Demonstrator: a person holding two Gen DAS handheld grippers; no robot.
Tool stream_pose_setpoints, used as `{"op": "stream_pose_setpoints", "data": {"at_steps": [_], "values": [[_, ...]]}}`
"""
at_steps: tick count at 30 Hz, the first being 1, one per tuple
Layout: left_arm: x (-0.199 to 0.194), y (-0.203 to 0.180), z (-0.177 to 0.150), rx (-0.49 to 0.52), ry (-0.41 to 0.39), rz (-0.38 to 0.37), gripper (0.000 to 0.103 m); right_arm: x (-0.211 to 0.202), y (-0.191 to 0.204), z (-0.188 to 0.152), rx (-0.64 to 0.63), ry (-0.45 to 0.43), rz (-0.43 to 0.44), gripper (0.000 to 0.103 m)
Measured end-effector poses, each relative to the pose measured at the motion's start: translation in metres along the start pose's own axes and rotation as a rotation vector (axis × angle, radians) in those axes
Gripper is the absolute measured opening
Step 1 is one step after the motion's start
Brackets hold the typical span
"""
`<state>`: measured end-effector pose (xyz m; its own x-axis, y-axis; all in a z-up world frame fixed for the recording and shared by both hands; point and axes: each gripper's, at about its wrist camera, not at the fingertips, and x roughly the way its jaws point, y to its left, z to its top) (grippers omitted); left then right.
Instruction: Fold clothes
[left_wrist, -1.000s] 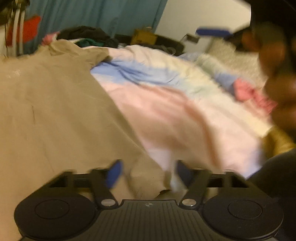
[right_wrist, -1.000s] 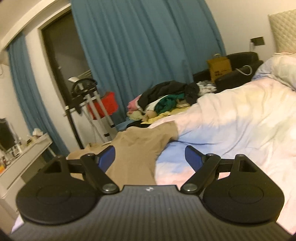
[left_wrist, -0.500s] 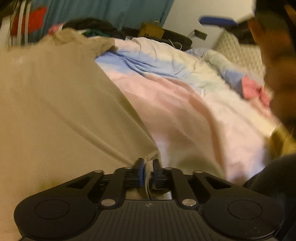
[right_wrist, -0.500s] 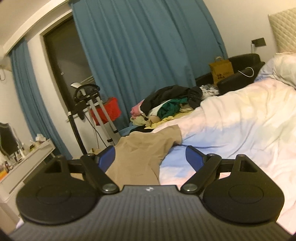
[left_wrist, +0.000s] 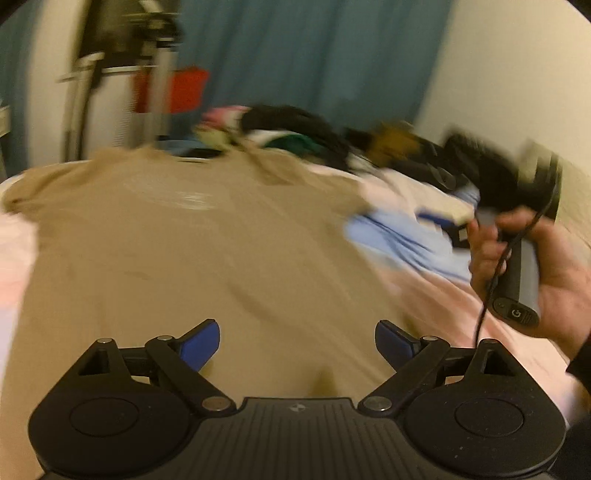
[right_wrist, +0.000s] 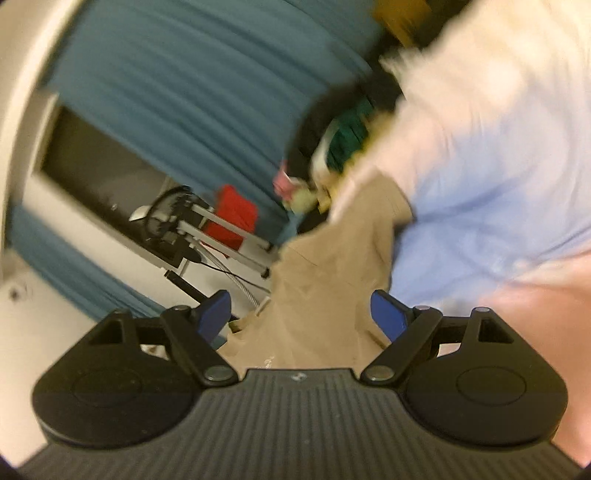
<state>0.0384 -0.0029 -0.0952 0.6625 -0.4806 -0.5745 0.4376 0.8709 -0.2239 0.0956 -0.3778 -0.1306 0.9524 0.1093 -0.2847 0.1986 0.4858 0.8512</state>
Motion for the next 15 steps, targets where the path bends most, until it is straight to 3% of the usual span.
{"op": "stream_pose_setpoints", "data": {"at_steps": [3,7,10,13,15], "values": [[0.011,0.027,0.0,-0.118,-0.027,0.026,0.093,0.046,-0.031,0.011,0.061,0.012,-0.013,0.085],[0.026,0.047,0.003,-0.202,-0.035,0.032,0.093,0.095,-0.053,0.023,0.018,0.019,-0.04,0.08],[0.037,0.054,0.008,-0.23,-0.053,0.033,0.093,0.124,-0.067,0.03,0.033,0.014,0.027,0.08],[0.05,0.061,0.011,-0.243,-0.065,0.037,0.093,0.143,-0.067,0.035,0.033,-0.014,0.161,0.075],[0.057,0.067,0.012,-0.257,-0.066,0.042,0.093,0.159,-0.061,0.038,-0.009,-0.01,0.112,0.072]]}}
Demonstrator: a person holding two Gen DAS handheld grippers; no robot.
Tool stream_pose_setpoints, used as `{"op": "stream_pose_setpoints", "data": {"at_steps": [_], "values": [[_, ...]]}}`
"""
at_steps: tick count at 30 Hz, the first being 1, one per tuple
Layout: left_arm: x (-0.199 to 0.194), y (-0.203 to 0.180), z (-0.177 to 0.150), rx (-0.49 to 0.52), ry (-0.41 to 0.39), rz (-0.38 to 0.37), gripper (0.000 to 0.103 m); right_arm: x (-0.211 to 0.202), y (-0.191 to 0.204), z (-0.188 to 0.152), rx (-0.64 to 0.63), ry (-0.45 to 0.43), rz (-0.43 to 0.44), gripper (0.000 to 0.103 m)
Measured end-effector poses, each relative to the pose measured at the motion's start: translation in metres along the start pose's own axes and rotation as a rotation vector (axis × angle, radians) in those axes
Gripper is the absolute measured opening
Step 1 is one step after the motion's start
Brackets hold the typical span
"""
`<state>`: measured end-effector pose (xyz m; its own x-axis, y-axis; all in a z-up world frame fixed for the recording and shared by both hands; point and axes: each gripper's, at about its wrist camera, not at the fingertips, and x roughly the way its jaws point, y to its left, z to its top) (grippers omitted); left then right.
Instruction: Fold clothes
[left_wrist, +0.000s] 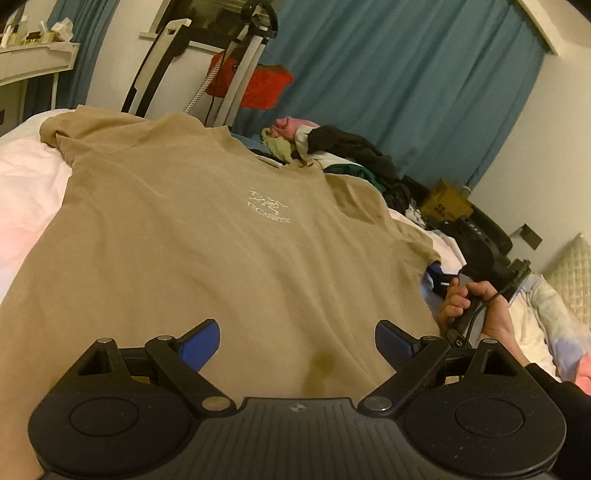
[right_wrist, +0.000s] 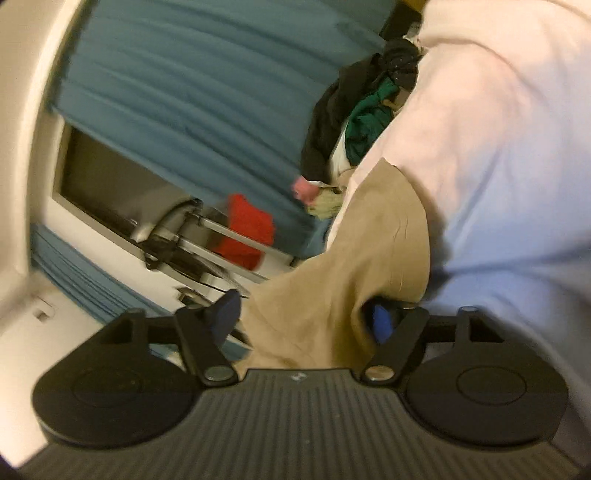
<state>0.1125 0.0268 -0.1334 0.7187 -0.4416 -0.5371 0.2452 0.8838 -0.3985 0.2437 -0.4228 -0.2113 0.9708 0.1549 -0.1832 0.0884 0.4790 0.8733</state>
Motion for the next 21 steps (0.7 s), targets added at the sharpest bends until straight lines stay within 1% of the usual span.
{"op": "stream_pose_setpoints", "data": {"at_steps": [2,5,7,9,10,11,12,13,14,15,18,21], "values": [[0.007,0.005,0.002,-0.029,0.006,0.002,0.093,0.015,-0.002,0.001,-0.005,0.006,-0.051,0.072],[0.016,0.014,0.004,-0.081,0.012,-0.005,0.093,0.023,-0.011,0.002,0.04,-0.055,-0.017,0.072],[0.021,0.016,0.005,-0.093,0.013,-0.011,0.093,0.028,-0.016,0.006,0.082,-0.117,-0.001,0.072],[0.024,0.017,0.003,-0.093,0.005,-0.02,0.093,0.035,-0.011,0.013,0.067,-0.17,-0.001,0.072],[0.024,0.016,0.003,-0.092,-0.001,-0.026,0.093,0.039,-0.007,0.017,0.046,-0.189,-0.002,0.069],[0.024,0.017,0.003,-0.091,-0.008,-0.034,0.093,0.044,-0.002,0.02,0.009,-0.177,-0.024,0.064],[0.023,0.016,0.003,-0.089,-0.013,-0.036,0.093,0.049,0.003,0.023,-0.026,-0.164,-0.048,0.046],[0.022,0.014,0.003,-0.088,-0.018,-0.036,0.093,0.051,0.007,0.024,-0.054,-0.148,-0.081,0.017],[0.021,0.013,0.004,-0.087,-0.023,-0.038,0.093,0.053,0.011,0.026,-0.082,-0.137,-0.113,0.006],[0.019,0.012,0.005,-0.087,-0.028,-0.04,0.093,0.049,0.016,0.028,-0.114,-0.145,-0.133,0.004],[0.01,0.012,0.009,-0.103,-0.058,-0.076,0.093,0.035,0.03,0.037,-0.19,-0.184,-0.19,0.003],[-0.005,0.011,0.015,-0.085,-0.116,-0.069,0.093,0.018,0.051,0.056,-0.248,-0.243,-0.233,0.003]]}}
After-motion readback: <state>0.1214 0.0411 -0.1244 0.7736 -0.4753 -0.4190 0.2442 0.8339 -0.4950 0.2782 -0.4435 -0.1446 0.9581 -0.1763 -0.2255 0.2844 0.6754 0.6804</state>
